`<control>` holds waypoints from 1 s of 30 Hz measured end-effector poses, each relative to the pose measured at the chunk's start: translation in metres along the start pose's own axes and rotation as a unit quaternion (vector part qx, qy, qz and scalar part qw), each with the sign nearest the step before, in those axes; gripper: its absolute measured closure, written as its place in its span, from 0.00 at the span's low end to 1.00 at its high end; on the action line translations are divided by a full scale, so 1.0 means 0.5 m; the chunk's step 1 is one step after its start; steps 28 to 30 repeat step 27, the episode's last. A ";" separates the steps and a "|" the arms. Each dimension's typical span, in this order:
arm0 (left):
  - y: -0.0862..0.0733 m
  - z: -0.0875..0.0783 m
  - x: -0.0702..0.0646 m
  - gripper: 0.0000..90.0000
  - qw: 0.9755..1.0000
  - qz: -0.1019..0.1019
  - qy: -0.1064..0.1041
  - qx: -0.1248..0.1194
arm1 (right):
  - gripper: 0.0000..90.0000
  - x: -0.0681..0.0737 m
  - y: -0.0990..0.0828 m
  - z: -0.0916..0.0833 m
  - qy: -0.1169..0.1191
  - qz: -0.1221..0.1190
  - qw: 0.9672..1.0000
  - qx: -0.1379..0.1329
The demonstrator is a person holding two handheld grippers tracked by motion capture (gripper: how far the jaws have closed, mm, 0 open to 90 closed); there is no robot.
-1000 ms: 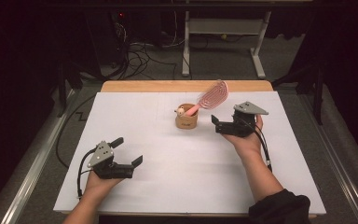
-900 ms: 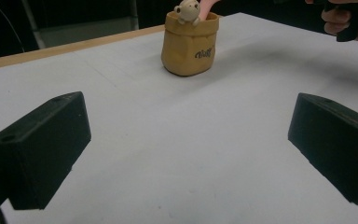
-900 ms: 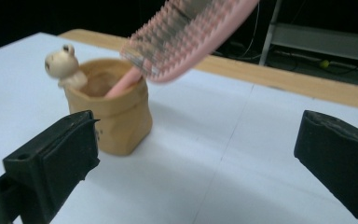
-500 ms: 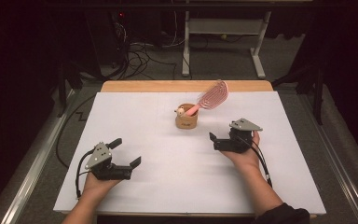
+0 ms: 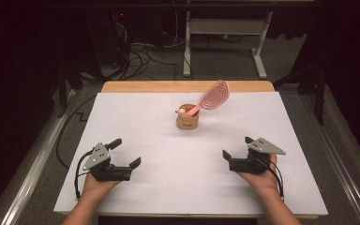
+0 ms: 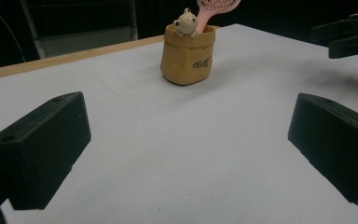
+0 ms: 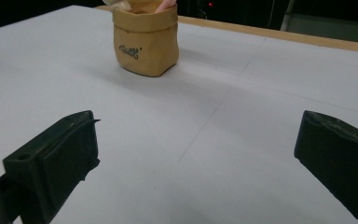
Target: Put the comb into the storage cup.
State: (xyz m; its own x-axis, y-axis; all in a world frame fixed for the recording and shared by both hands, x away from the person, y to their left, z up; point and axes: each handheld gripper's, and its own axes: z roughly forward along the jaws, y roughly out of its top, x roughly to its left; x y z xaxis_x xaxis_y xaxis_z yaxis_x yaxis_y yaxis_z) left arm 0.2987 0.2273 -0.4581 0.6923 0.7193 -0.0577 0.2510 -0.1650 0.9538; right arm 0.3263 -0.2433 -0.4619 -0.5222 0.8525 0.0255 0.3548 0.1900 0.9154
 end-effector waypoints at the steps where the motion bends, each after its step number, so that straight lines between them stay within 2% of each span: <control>1: 0.001 -0.001 -0.001 0.00 1.000 0.000 0.000 -0.001 | 0.01 -0.001 -0.004 -0.012 0.001 0.001 1.000 -0.004; 8: 0.001 -0.006 -0.008 0.00 1.000 -0.004 0.002 0.001 | 0.01 -0.010 -0.038 -0.085 -0.006 0.006 1.000 -0.027; 12: -0.007 -0.013 -0.010 0.00 1.000 -0.002 0.005 0.007 | 0.01 -0.017 -0.048 -0.112 -0.007 0.012 0.999 -0.042; 14: -0.006 -0.013 -0.007 0.00 1.000 -0.010 0.007 0.002 | 0.01 -0.018 -0.046 -0.113 -0.007 0.016 0.999 -0.046; 18: -0.004 -0.014 -0.010 0.00 1.000 -0.002 0.004 0.002 | 0.01 -0.015 -0.044 -0.110 -0.013 0.006 0.999 -0.051; 24: -0.004 -0.015 -0.008 0.00 1.000 -0.002 0.005 0.004 | 0.01 -0.027 -0.048 -0.110 -0.022 0.023 0.998 -0.050; 30: -0.002 -0.017 -0.008 0.00 1.000 -0.003 0.006 0.000 | 0.01 -0.030 -0.048 -0.110 -0.026 0.025 0.998 -0.054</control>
